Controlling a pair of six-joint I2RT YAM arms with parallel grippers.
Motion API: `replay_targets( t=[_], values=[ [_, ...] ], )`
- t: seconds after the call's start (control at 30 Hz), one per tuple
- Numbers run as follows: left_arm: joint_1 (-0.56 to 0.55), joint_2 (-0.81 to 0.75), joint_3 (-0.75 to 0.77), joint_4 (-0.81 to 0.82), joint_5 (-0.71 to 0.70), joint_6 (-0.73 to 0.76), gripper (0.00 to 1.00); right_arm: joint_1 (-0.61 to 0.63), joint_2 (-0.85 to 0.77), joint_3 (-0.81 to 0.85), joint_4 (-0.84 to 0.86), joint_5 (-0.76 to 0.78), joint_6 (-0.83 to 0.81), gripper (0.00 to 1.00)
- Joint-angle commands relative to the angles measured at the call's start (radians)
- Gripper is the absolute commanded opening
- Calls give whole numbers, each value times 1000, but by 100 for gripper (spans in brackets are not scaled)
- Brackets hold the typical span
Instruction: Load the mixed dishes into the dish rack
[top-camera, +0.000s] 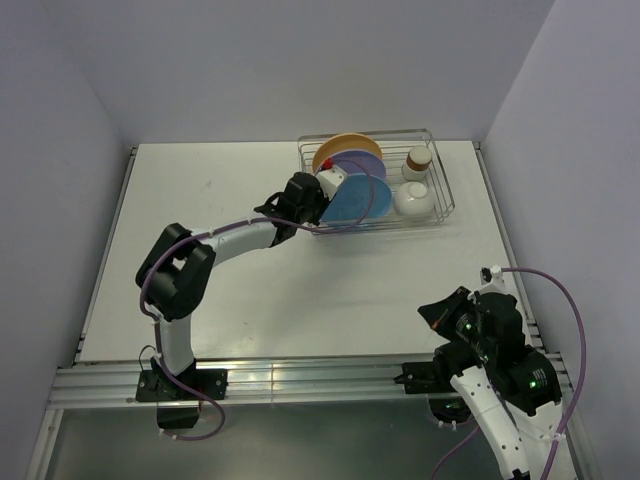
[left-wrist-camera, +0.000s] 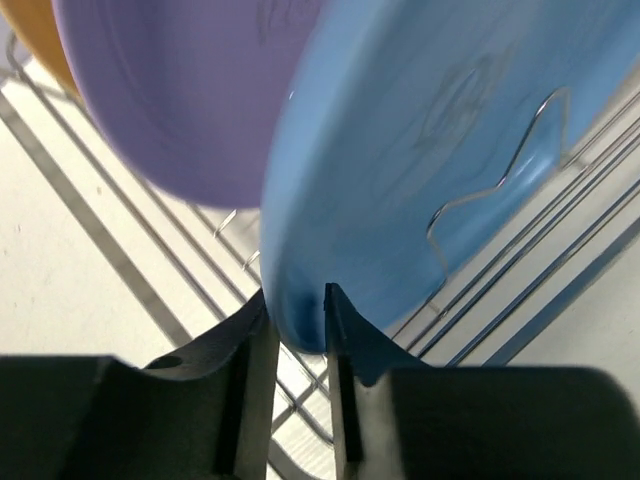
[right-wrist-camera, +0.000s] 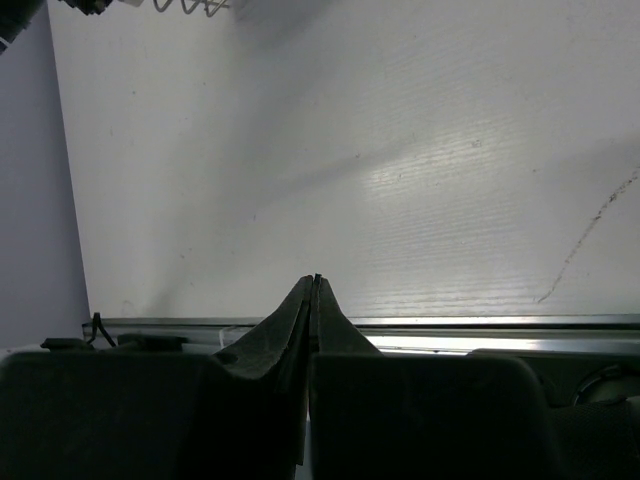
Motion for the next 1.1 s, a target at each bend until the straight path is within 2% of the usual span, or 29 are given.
replay_targets(
  t=[0.0,0.23,0.4,0.77,1.07],
  values=[
    [13,-8,-21,-46,-35,-22,30,-3,-3,-5,20,6,2,0],
    [16,-16,-39,-44,-37,-31,50,-5,-12,-5,12,6,4,0],
    [15,-42,-61,-29,-38,-36,57,-5,-17,-5,9,4,5,0],
    [19,-62,-104,-13,-28,-69,59,-5,-32,-6,-2,3,10,0],
    [19,-99,-134,-1,-28,-82,64,-5,-42,2,-11,-1,11,0]
  ],
)
